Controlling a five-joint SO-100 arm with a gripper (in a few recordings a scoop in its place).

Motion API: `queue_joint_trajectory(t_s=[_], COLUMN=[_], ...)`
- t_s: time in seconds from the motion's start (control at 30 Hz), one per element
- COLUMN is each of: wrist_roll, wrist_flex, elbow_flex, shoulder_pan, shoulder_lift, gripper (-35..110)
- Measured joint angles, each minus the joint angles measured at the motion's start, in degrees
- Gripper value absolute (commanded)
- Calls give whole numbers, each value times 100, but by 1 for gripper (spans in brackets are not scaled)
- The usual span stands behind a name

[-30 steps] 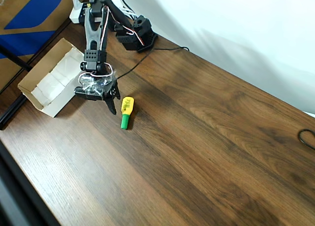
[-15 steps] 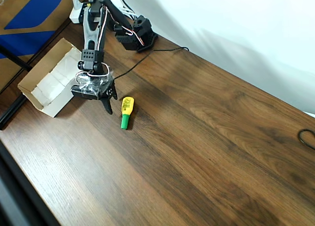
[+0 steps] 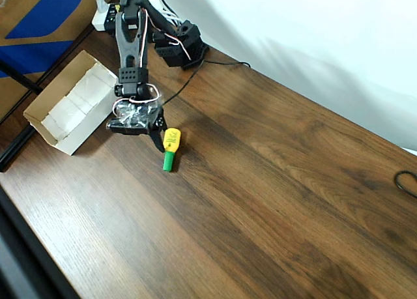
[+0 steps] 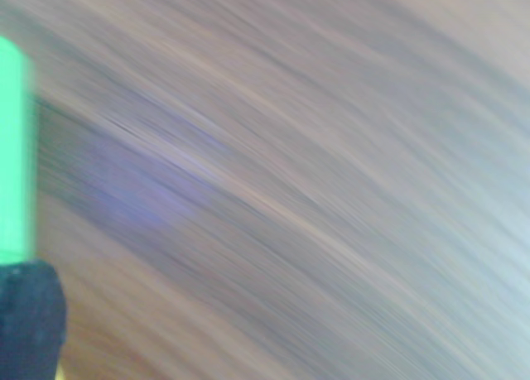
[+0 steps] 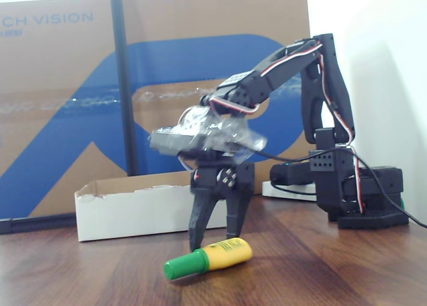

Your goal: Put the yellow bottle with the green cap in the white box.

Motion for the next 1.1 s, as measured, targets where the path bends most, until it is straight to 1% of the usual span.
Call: queue_joint_trajectory(t_s=[0.07, 0.5, 0.67, 1.1], wrist_roll=[-141, -158, -475, -905], wrist_flex=[70, 466, 817, 1380], elbow_flex=[-70, -431, -527, -589], shoulder_pan=[-18, -360, -396, -765], shoulder_lift=[-88, -220, -220, -220], gripper=[31, 32, 33, 35])
